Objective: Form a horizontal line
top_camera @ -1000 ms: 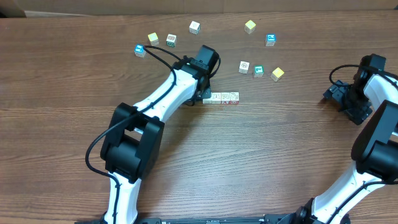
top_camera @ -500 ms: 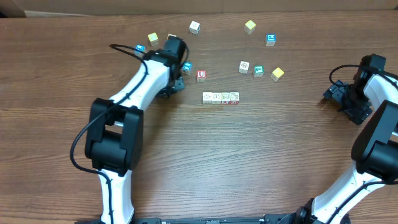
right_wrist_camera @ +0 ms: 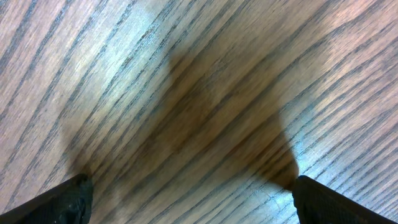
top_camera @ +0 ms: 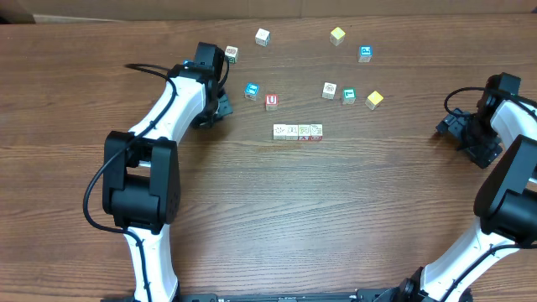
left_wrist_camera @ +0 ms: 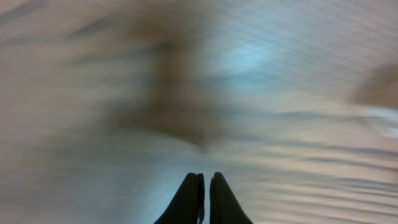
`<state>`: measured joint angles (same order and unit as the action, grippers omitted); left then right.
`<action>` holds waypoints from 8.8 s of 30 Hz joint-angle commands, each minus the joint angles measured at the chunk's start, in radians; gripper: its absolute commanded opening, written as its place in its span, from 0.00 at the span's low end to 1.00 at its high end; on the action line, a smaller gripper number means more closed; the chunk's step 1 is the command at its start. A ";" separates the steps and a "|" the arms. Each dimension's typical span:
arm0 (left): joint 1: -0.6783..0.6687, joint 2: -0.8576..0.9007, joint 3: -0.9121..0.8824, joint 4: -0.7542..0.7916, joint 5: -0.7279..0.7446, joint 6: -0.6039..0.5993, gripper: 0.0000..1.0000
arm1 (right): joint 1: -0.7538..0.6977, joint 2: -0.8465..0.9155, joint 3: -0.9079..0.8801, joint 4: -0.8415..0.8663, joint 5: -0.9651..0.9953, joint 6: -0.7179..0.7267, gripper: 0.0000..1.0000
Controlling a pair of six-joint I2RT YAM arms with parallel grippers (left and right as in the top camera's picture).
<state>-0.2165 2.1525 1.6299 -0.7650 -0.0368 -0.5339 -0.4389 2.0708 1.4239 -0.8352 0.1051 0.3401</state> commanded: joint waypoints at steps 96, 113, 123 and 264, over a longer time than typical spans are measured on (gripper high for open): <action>-0.093 0.061 0.056 0.288 0.016 0.193 0.04 | -0.006 0.011 -0.009 0.003 0.026 0.000 1.00; -0.080 0.060 0.056 0.184 0.010 0.175 0.33 | -0.006 0.011 -0.010 0.003 0.026 0.000 1.00; -0.035 0.060 0.056 0.016 -0.054 0.175 0.69 | -0.006 0.011 -0.010 0.003 0.026 0.000 1.00; 0.288 -1.106 -1.585 1.147 -0.048 0.198 1.00 | -0.006 0.011 -0.010 0.003 0.026 0.000 1.00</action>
<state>0.0711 1.0828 0.0822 0.3649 -0.0719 -0.3550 -0.4389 2.0708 1.4239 -0.8333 0.1047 0.3397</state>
